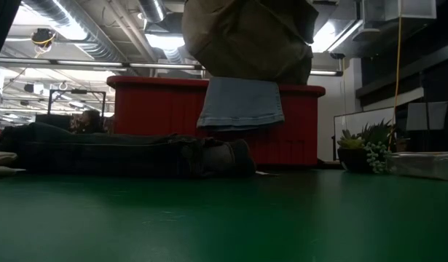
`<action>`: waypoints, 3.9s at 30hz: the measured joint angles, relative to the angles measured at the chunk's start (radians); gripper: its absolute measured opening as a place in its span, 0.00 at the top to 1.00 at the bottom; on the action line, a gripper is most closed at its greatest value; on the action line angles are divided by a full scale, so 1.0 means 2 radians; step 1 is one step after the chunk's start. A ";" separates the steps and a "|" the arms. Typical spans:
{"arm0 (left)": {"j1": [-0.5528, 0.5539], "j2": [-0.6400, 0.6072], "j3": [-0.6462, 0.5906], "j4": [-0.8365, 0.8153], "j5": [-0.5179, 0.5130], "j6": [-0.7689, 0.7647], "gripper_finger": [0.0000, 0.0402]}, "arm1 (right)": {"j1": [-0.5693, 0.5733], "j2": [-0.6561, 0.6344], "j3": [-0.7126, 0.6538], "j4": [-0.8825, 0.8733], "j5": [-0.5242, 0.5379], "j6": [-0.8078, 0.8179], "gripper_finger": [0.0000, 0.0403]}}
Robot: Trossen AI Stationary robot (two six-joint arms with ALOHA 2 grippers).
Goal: Fold Laundry from Bin
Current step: Fold the brown shorts
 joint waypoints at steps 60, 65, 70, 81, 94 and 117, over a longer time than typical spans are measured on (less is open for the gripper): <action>-0.001 0.000 0.000 -0.034 -0.039 -0.047 0.97 | -0.001 0.027 -0.078 0.528 0.232 -0.398 0.98; -0.001 0.000 0.000 -0.035 -0.070 -0.048 0.84 | -0.001 0.025 -0.052 0.527 0.264 -0.408 0.99; -0.001 0.000 0.000 -0.038 -0.081 -0.047 0.69 | -0.004 0.025 -0.036 0.527 0.293 -0.432 0.99; -0.001 -0.038 0.000 -0.088 -0.100 -0.012 0.61 | -0.026 0.025 -0.029 0.526 0.331 -0.452 1.00; -0.007 -0.070 -0.026 -0.535 -0.074 -0.134 0.66 | -0.027 0.025 -0.029 0.503 0.331 -0.453 1.00; -0.054 -0.078 -0.403 -0.477 -0.248 -0.152 0.68 | -0.026 0.025 -0.029 0.455 0.352 -0.447 1.00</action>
